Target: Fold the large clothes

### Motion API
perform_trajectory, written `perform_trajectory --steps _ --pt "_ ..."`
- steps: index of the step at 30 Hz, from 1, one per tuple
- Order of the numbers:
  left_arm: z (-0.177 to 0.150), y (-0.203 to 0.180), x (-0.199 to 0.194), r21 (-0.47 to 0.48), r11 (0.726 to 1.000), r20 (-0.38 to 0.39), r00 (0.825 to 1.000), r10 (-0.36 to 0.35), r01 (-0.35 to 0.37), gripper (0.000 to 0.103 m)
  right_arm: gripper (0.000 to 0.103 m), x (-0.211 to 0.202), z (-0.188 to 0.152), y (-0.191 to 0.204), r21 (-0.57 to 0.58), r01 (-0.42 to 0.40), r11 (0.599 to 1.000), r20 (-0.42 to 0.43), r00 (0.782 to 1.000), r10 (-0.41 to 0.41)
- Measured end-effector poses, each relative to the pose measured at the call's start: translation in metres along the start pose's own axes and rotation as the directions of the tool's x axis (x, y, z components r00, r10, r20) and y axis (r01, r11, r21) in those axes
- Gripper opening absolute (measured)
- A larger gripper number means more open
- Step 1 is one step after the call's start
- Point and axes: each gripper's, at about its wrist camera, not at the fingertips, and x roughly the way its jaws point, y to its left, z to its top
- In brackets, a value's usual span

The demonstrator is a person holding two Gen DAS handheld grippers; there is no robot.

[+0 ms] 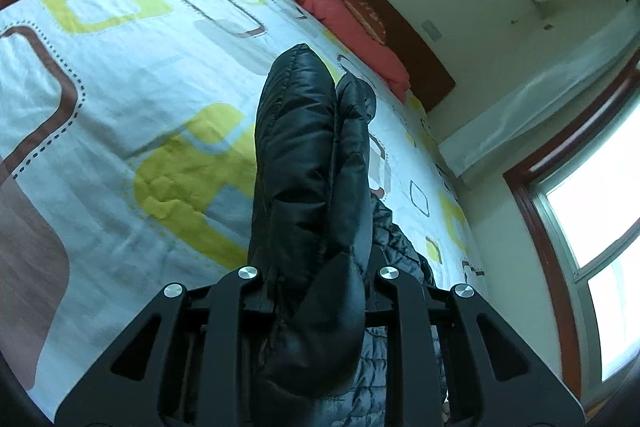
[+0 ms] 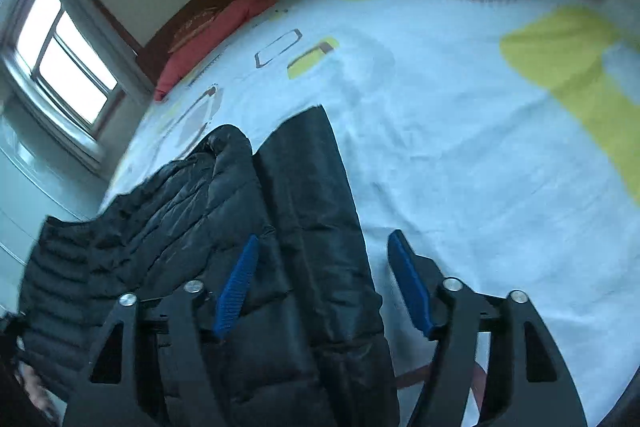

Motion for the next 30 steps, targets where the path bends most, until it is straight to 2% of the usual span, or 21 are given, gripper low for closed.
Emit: perform_trajectory --steps 3,4,7,10,22,30 --pt "-0.004 -0.011 0.001 0.023 1.000 -0.003 1.000 -0.002 0.002 0.022 0.067 0.010 -0.003 -0.009 0.024 -0.090 0.996 -0.031 0.995 0.090" --pt "-0.006 -0.017 0.002 0.036 0.999 -0.004 1.000 -0.001 0.002 0.022 0.058 0.012 -0.004 -0.009 0.016 -0.088 0.996 -0.031 0.996 0.088" --pt "-0.013 -0.030 0.006 0.059 0.998 -0.006 1.000 -0.004 0.004 0.022 0.044 0.012 -0.010 -0.011 0.029 -0.100 0.995 -0.025 0.995 0.101" --pt "-0.021 -0.046 0.012 0.095 0.995 -0.010 1.000 0.000 0.001 0.022 0.039 0.014 -0.011 -0.014 0.044 -0.111 0.993 -0.016 0.994 0.112" --pt "-0.065 -0.106 0.050 0.240 0.971 -0.076 0.997 0.009 0.009 0.022 0.034 0.009 -0.030 -0.017 0.051 -0.122 0.991 0.008 0.993 0.121" --pt "-0.090 -0.138 0.085 0.283 0.959 -0.130 0.991 0.014 0.023 0.022 0.032 0.006 -0.036 -0.015 0.053 -0.123 0.991 0.014 0.992 0.123"
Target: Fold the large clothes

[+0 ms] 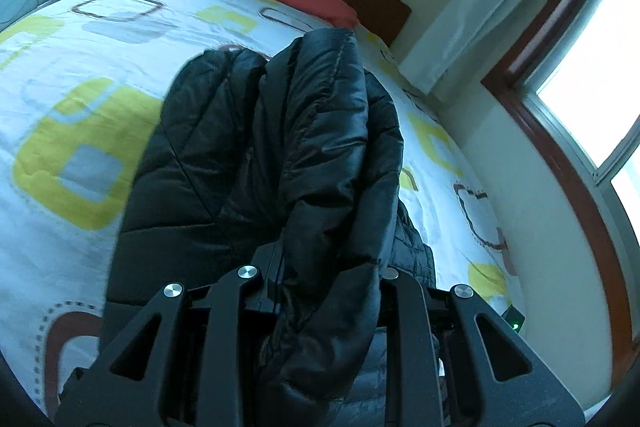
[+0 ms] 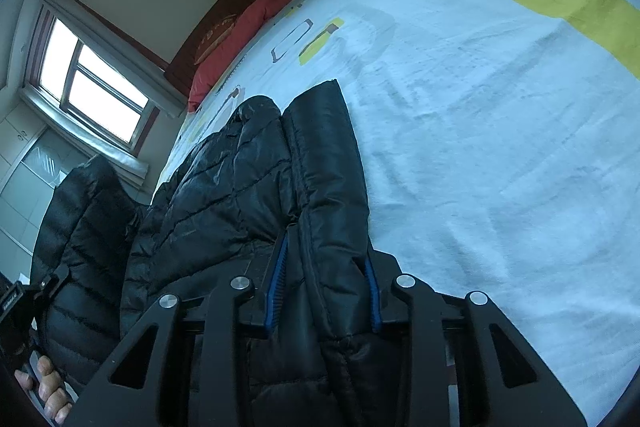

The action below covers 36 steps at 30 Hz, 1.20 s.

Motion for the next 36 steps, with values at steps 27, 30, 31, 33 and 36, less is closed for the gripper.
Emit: perform_trajectory --steps 27,30,31,33,36 --pt "-0.046 -0.073 0.098 0.163 0.987 -0.115 0.993 0.026 -0.007 0.022 0.030 -0.002 -0.003 0.002 -0.004 0.005 1.000 0.005 1.000 -0.005" --pt "-0.051 -0.074 0.104 0.180 0.984 -0.112 0.993 0.025 -0.004 0.022 0.030 -0.001 -0.003 0.002 -0.004 0.005 1.000 0.005 1.000 -0.005" --pt "-0.052 -0.074 0.105 0.187 0.982 -0.112 0.993 0.025 -0.004 0.022 0.030 -0.001 -0.004 0.003 -0.004 0.006 1.000 0.005 1.000 -0.006" --pt "-0.051 -0.076 0.108 0.197 0.980 -0.111 0.993 0.029 -0.007 0.022 0.030 -0.001 -0.004 0.002 -0.007 0.008 1.000 0.005 1.000 -0.008" --pt "-0.049 -0.076 0.105 0.205 0.979 -0.105 0.994 0.029 -0.007 0.022 0.030 0.000 -0.004 0.002 -0.006 0.009 1.000 0.005 1.000 -0.009"
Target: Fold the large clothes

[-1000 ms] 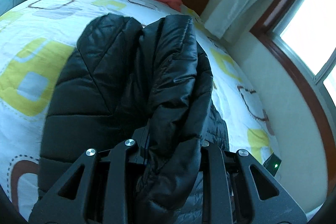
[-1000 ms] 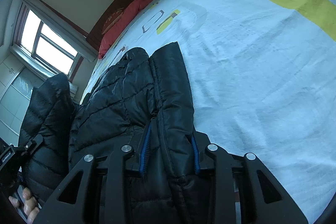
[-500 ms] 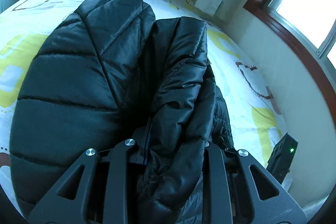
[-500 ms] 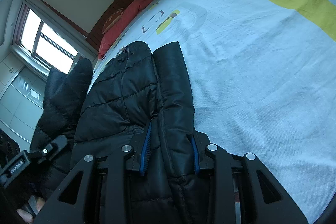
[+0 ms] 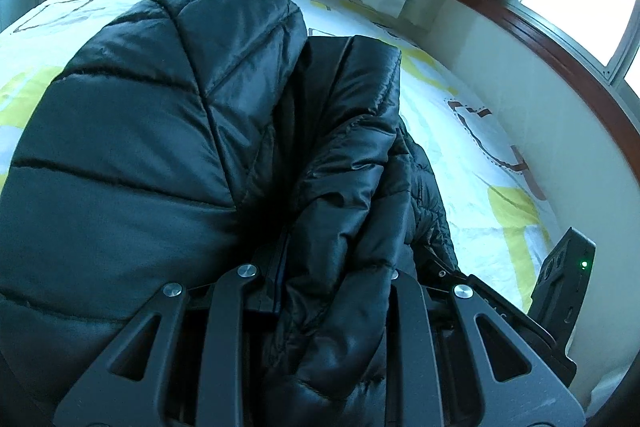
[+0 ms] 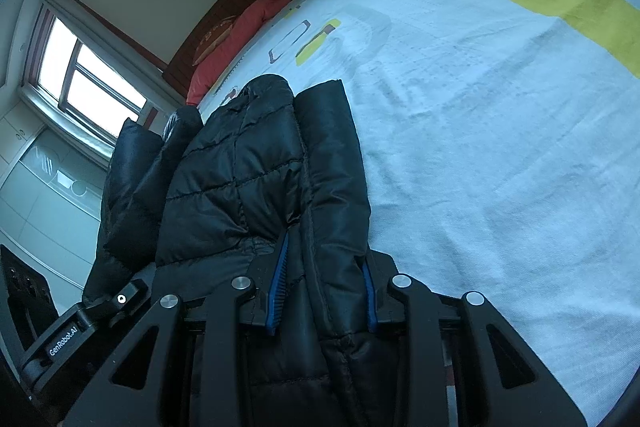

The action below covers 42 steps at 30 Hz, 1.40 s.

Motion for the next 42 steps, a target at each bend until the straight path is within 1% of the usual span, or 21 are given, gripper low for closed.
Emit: perform_trajectory --steps 4,13,18,19,20,22,25,26,28,30,32,33,35,36,37,38,39,40,42 --pt "-0.001 0.002 -0.002 0.000 1.000 0.001 1.000 -0.007 0.007 0.022 0.030 0.000 0.001 -0.003 0.014 -0.009 1.000 -0.003 1.000 0.009" --pt "-0.002 -0.005 -0.007 0.044 0.999 -0.003 1.000 -0.006 0.006 0.023 0.032 -0.001 0.004 -0.008 0.029 -0.020 0.999 -0.009 1.000 0.020" --pt "0.002 -0.015 -0.018 0.059 0.998 0.000 1.000 -0.008 0.008 0.032 0.032 -0.002 0.005 -0.007 0.029 -0.018 0.999 -0.010 1.000 0.018" --pt "0.004 -0.018 -0.022 0.065 0.998 0.005 1.000 -0.015 0.015 0.039 0.032 -0.002 0.005 -0.007 0.028 -0.018 0.999 -0.010 1.000 0.018" --pt "0.004 -0.021 -0.026 0.067 0.997 0.008 0.999 -0.032 0.032 0.049 0.032 -0.002 0.005 -0.007 0.027 -0.016 1.000 -0.010 1.000 0.016" --pt "0.006 -0.026 -0.035 0.059 0.996 0.008 0.997 -0.072 0.071 0.057 0.032 -0.002 0.005 -0.006 0.026 -0.015 1.000 -0.010 1.000 0.016" --pt "0.008 -0.030 -0.050 0.050 0.993 0.011 0.994 -0.106 0.105 0.062 0.032 -0.003 0.005 -0.006 0.026 -0.015 1.000 -0.010 1.000 0.015" --pt "0.008 -0.031 -0.056 0.045 0.992 0.013 0.993 -0.121 0.120 0.063 0.032 -0.002 0.005 -0.006 0.026 -0.015 1.000 -0.010 1.000 0.015" --pt "0.013 -0.027 -0.075 0.023 0.985 0.026 0.984 -0.174 0.174 0.063 0.032 -0.003 0.005 -0.006 0.024 -0.013 1.000 -0.010 1.000 0.013" --pt "0.017 -0.021 -0.096 0.007 0.972 0.047 0.970 -0.237 0.236 0.065 0.032 -0.003 0.005 -0.006 0.024 -0.013 1.000 -0.009 1.000 0.013" --pt "0.023 -0.010 -0.117 0.000 0.968 0.094 0.964 -0.249 0.250 0.068 0.032 -0.003 0.005 -0.006 0.023 -0.011 1.000 -0.009 1.000 0.011" --pt "0.027 0.000 -0.131 -0.009 0.966 0.132 0.958 -0.256 0.260 0.069 0.032 -0.003 0.005 -0.006 0.021 -0.010 1.000 -0.008 1.000 0.011" --pt "0.033 0.019 -0.149 -0.035 0.962 0.182 0.948 -0.261 0.271 0.070 0.032 -0.003 0.005 -0.006 0.021 -0.010 1.000 -0.008 1.000 0.010" --pt "0.037 0.036 -0.158 -0.054 0.963 0.221 0.944 -0.246 0.264 0.072 0.032 -0.003 0.005 -0.006 0.021 -0.010 1.000 -0.008 1.000 0.010" --pt "0.041 0.049 -0.163 -0.072 0.967 0.248 0.943 -0.221 0.245 0.077 0.032 -0.003 0.005 -0.005 0.021 -0.008 1.000 -0.009 1.000 0.008" --pt "0.043 0.070 -0.164 -0.106 0.973 0.273 0.947 -0.172 0.207 0.079 0.032 -0.003 0.005 -0.006 0.020 -0.007 1.000 -0.009 1.000 0.007" --pt "0.043 0.083 -0.162 -0.136 0.973 0.275 0.951 -0.141 0.184 0.079 0.032 -0.003 0.006 -0.005 0.018 -0.004 1.000 -0.010 1.000 0.005" --pt "0.043 0.106 -0.154 -0.195 0.967 0.262 0.959 -0.107 0.161 0.079 0.032 -0.003 0.006 -0.005 0.018 -0.005 1.000 -0.010 1.000 0.005" --pt "0.039 0.145 -0.131 -0.316 0.935 0.208 0.974 -0.094 0.158 0.079 0.033 -0.003 0.006 -0.005 0.014 0.000 1.000 -0.009 1.000 0.000"
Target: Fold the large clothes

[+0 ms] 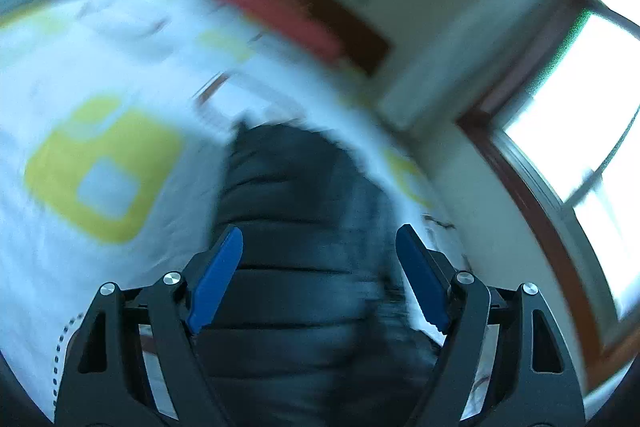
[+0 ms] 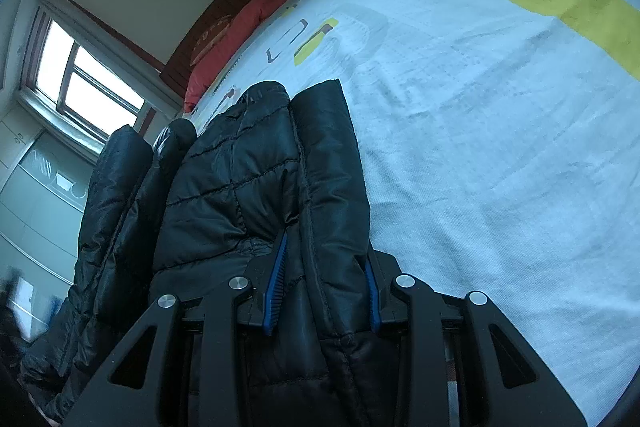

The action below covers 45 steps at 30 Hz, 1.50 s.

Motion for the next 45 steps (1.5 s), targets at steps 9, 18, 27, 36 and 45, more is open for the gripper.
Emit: perform_trajectory --steps 9,18,27,36,45 --pt "-0.029 0.071 0.064 -0.257 0.964 -0.174 0.978 -0.118 0.070 0.079 0.034 -0.002 0.000 0.002 -0.010 0.018 1.000 0.002 1.000 -0.018" --pt "-0.031 0.043 0.077 -0.130 0.989 -0.195 0.976 -0.096 0.071 0.081 0.036 -0.031 0.004 0.009 0.016 0.064 0.998 0.052 0.997 -0.065" --pt "-0.028 0.044 0.074 -0.143 0.987 -0.193 0.976 -0.099 0.072 0.081 0.054 -0.072 0.000 0.032 0.055 -0.042 0.998 0.139 0.990 0.034" --pt "-0.029 0.044 0.072 -0.140 0.988 -0.193 0.976 -0.098 0.071 0.082 0.063 -0.018 -0.001 0.062 0.108 -0.277 0.955 -0.061 0.957 0.285" --pt "-0.030 0.043 0.073 -0.126 0.990 -0.193 0.977 -0.091 0.067 0.082 0.034 -0.002 -0.013 0.086 0.006 -0.260 0.966 -0.124 0.958 0.258"
